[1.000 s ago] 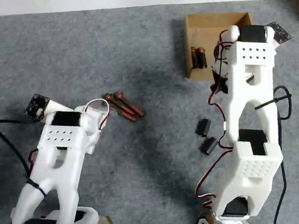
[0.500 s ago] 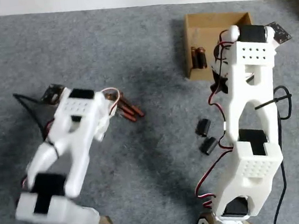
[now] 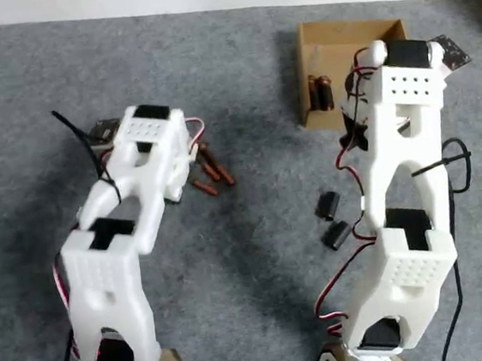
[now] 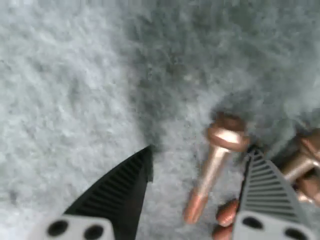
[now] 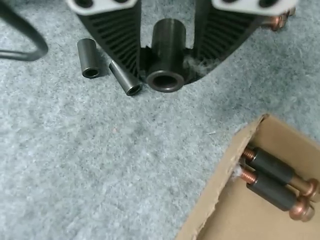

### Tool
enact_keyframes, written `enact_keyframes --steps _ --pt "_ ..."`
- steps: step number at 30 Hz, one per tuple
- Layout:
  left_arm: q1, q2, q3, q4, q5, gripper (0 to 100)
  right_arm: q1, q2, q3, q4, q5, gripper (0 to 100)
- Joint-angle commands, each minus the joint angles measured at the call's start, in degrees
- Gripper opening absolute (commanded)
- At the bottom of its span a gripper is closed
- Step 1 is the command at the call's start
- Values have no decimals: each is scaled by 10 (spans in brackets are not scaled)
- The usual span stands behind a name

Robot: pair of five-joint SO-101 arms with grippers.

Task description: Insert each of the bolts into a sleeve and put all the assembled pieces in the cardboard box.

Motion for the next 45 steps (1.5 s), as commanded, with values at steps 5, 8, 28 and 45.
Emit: enact_keyframes --steps 5,8,28,45 --pt "-11 85 -143 105 0 277 -10 -44 -10 9 7 5" --pt "-2 103 -180 141 -1 277 -22 -56 -19 9 7 5" --pt "-54 111 -220 164 -43 5 -165 -405 39 9 71 5" --pt "-45 -4 -298 176 -523 4 -204 -671 652 -249 483 5"
